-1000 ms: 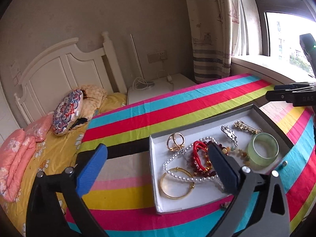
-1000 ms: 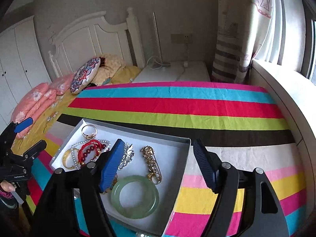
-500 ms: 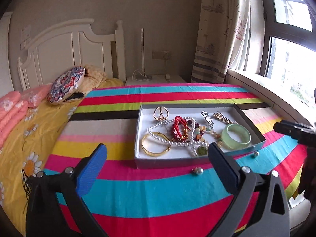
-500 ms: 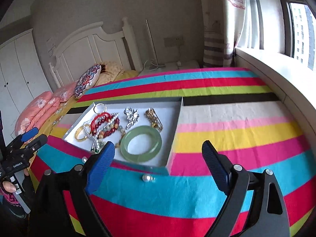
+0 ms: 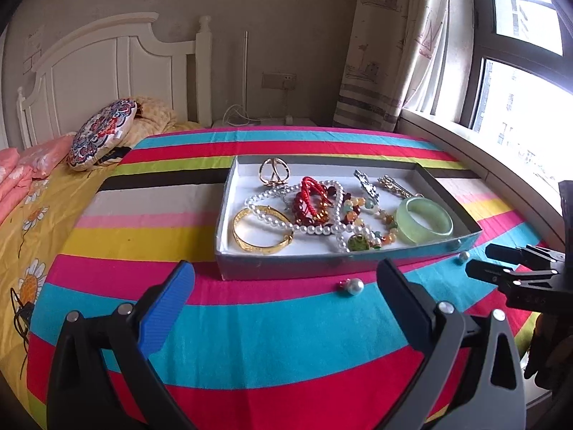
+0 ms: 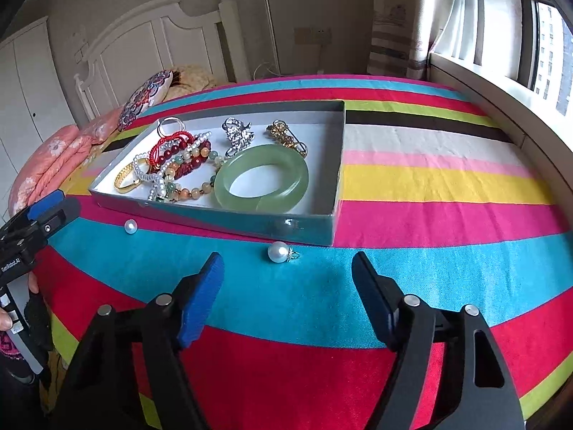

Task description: Organize jewelry

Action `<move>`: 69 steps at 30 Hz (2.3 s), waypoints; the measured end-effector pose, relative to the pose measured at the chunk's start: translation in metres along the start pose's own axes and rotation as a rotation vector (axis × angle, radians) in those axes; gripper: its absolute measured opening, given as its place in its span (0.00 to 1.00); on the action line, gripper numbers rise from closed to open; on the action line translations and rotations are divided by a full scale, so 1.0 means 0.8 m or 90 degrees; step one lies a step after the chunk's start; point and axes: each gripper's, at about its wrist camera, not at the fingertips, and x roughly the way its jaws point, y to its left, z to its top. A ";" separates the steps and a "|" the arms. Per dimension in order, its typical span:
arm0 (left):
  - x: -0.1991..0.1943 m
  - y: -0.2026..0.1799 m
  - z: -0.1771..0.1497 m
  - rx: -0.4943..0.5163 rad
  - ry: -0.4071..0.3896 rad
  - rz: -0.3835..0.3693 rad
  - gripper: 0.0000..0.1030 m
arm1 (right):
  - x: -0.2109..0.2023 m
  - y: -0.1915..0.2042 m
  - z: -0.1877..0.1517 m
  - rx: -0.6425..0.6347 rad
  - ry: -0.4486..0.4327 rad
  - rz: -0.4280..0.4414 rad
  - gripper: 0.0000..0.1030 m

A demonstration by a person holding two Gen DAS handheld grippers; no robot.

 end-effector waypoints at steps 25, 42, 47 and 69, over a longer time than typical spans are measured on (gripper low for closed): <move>0.029 -0.039 -0.009 0.100 0.077 -0.009 0.98 | 0.016 0.032 0.001 -0.085 0.005 -0.067 0.20; 0.061 -0.064 -0.007 0.056 0.153 -0.095 0.32 | 0.005 0.010 -0.009 -0.048 -0.016 -0.035 0.20; 0.067 -0.069 -0.006 0.070 0.157 -0.074 0.22 | 0.005 0.009 -0.010 -0.048 -0.018 -0.033 0.21; 0.057 -0.069 -0.007 0.079 0.124 -0.041 0.13 | -0.001 0.005 -0.011 -0.035 -0.026 -0.016 0.20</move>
